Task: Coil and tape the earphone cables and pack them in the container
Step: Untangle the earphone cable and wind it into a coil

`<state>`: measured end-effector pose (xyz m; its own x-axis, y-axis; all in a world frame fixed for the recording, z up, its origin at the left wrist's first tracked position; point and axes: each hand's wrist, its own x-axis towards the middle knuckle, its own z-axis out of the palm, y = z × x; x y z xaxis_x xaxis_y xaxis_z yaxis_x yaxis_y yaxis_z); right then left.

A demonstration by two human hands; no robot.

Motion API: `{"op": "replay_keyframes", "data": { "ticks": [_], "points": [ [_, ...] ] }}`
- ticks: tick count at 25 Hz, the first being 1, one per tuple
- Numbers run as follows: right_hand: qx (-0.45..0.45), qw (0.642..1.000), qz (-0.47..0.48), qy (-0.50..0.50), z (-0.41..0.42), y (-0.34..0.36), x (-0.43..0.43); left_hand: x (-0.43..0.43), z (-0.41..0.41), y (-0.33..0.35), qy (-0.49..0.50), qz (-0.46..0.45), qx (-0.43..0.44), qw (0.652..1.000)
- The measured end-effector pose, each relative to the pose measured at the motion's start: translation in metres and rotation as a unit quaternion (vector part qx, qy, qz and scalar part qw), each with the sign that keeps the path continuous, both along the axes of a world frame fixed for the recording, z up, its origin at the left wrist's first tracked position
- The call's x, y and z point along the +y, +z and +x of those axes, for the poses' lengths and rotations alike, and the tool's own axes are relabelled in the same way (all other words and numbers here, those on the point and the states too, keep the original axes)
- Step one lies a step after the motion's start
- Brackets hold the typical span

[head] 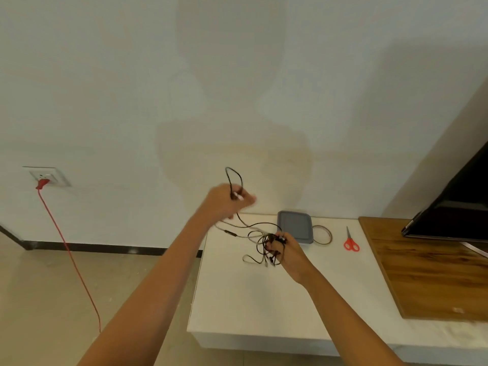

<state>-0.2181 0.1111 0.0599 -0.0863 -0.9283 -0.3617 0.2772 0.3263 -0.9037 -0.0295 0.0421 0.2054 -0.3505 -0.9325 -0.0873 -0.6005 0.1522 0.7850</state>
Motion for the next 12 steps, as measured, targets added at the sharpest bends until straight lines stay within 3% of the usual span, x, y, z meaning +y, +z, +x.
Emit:
{"op": "replay_keyframes", "data": {
  "ticks": [4, 9, 12],
  "points": [
    [-0.049, 0.998, -0.031, 0.038, 0.008, 0.035, -0.003, 0.018, -0.018, -0.054, -0.071, 0.025, -0.043, 0.996],
    [0.143, 0.984, -0.102, 0.023, 0.008, 0.041, 0.006, 0.020, -0.017, -0.071, -0.008, -0.063, -0.059, 0.996],
    [0.108, 0.992, -0.066, 0.009, 0.003, 0.038, 0.009, 0.020, -0.008, -0.061, 0.007, -0.089, -0.062, 0.994]
  ]
}}
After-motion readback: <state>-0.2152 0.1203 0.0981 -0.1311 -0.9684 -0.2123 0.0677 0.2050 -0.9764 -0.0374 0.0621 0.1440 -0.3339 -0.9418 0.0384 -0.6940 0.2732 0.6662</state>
